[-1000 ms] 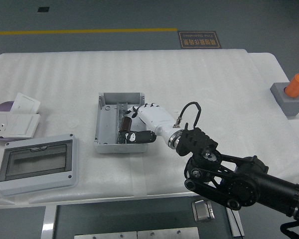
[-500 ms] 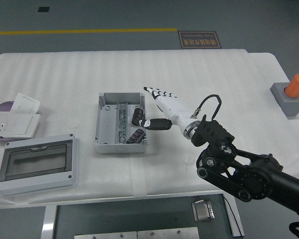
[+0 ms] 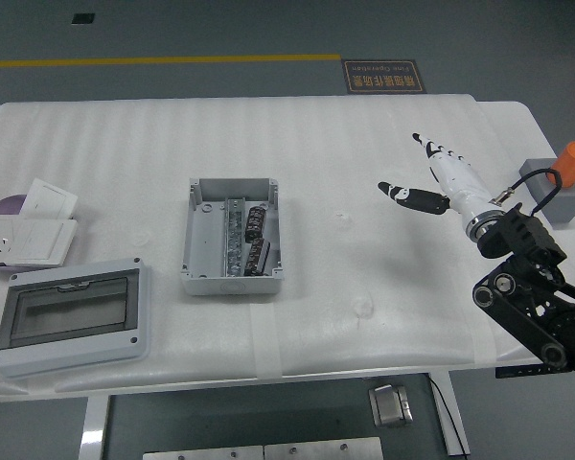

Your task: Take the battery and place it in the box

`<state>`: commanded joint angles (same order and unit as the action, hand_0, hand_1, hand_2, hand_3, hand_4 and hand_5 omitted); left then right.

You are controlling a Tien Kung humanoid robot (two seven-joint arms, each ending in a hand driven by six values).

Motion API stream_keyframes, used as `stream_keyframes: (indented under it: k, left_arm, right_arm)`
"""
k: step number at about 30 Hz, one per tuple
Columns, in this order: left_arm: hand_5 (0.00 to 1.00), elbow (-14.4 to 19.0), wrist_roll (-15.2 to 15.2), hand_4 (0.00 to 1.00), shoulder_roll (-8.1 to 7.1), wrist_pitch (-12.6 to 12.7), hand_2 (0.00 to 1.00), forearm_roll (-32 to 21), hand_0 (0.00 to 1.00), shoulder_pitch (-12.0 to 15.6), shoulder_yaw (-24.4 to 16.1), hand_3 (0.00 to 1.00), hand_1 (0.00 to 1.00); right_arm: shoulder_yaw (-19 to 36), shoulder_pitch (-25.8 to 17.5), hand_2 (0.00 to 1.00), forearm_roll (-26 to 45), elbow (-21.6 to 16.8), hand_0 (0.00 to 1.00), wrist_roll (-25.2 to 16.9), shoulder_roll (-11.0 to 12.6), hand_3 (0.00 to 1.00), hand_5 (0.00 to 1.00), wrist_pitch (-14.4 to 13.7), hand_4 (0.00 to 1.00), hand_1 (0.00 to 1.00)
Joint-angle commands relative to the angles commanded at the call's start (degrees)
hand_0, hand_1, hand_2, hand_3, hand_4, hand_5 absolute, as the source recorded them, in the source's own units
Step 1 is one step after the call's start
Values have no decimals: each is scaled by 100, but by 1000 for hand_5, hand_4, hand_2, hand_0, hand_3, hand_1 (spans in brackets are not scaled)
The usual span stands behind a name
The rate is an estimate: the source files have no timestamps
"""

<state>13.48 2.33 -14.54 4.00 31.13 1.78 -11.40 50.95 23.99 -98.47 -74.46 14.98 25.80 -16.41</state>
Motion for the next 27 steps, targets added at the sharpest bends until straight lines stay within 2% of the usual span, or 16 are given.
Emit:
stream_keyframes:
  k: [8,9,10,15,16,27]
  left_arm:
    - [447,3,-3,514,55,12,510,32,626,34,-89,597,651]
    - [447,7,-3,514,60,15,510,44,626,34,-91,597,651]
    - [445,13,-2,513,64,17,511,58,626,33,-92,598,650]
    - [445,17,2,513,82,24,511,70,626,44,-87,598,650]
    - [444,17,2,514,87,25,513,68,626,48,-86,597,651]
    - [442,14,7,514,126,30,514,50,626,113,-134,598,650]
  right_arm:
    - [487,-526,998,835,-441,998,-384,-28,998,706,-98,863,995]
    - [513,-555,998,975,-441,998,-454,-50,998,706,-100,863,995]
    - [537,-579,998,1145,-430,998,-558,-76,998,785,-97,872,996]
    - [711,-631,998,1942,-390,998,-966,-198,998,785,-126,872,996]
    - [756,-636,998,2079,-389,998,-1021,-215,998,858,-133,869,989]
    - [914,-690,985,3162,-291,998,-1450,-266,998,900,-11,881,964]
